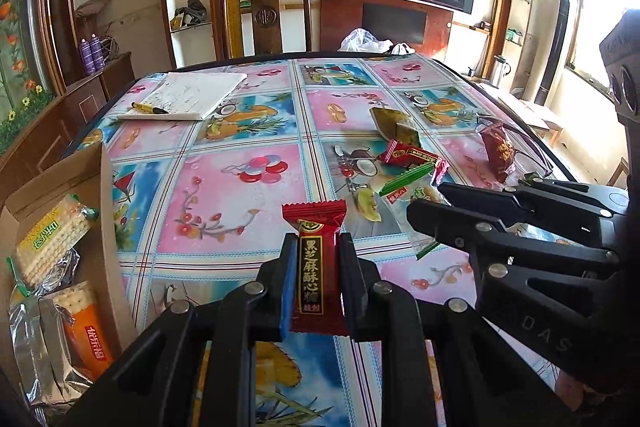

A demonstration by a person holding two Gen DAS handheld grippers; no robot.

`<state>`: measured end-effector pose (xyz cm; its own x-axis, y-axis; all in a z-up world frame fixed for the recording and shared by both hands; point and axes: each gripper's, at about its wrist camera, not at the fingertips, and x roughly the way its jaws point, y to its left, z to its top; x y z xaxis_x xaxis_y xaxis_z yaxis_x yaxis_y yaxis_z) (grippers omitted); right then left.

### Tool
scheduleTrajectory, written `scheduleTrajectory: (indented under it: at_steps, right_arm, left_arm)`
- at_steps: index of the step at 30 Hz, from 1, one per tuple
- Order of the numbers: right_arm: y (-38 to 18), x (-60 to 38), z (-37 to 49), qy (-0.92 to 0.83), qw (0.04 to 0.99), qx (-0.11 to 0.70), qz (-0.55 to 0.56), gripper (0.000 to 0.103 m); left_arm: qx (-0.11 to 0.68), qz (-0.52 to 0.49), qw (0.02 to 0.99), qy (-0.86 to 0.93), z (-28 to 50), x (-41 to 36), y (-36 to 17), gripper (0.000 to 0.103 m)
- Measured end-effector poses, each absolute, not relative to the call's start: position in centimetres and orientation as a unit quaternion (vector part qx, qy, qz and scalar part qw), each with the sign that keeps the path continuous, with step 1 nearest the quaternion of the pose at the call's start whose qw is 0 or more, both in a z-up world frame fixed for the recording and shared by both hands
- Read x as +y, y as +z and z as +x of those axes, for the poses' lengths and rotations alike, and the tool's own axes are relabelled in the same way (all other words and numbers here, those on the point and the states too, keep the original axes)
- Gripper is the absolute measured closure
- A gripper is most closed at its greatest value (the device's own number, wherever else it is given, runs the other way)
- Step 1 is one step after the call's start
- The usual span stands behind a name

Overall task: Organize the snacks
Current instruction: 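Hold the red snack bar while the right gripper grasps a clear wrapped bun, then carry the red snack bar and wrapped bun over the cardboard box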

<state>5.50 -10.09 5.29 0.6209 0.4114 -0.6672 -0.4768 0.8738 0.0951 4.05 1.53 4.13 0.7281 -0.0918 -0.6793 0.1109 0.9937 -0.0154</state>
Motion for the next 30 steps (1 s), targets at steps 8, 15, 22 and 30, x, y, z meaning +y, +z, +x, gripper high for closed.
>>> scheduleTrajectory:
  at_steps: [8, 15, 22, 30]
  right_arm:
    - [5.3, -10.2, 5.6, 0.246, 0.900, 0.358, -0.044, 0.080]
    - [5.4, -10.3, 5.6, 0.247, 0.900, 0.357, -0.039, 0.080]
    - [5.6, -10.4, 5.5, 0.248, 0.901, 0.355, -0.032, 0.080]
    - [6.0, -10.7, 5.7, 0.250, 0.900, 0.357, 0.004, 0.080]
  left_arm:
    - [0.363, 0.014, 0.930, -0.052, 4.0, 1.6, 4.2, 0.085]
    - [0.357, 0.016, 0.933, -0.050, 3.9, 1.6, 4.7, 0.085]
    - [0.350, 0.011, 0.935, -0.050, 3.7, 1.7, 5.1, 0.085]
    - [0.330, -0.024, 0.942, -0.055, 3.4, 3.4, 6.9, 0.084]
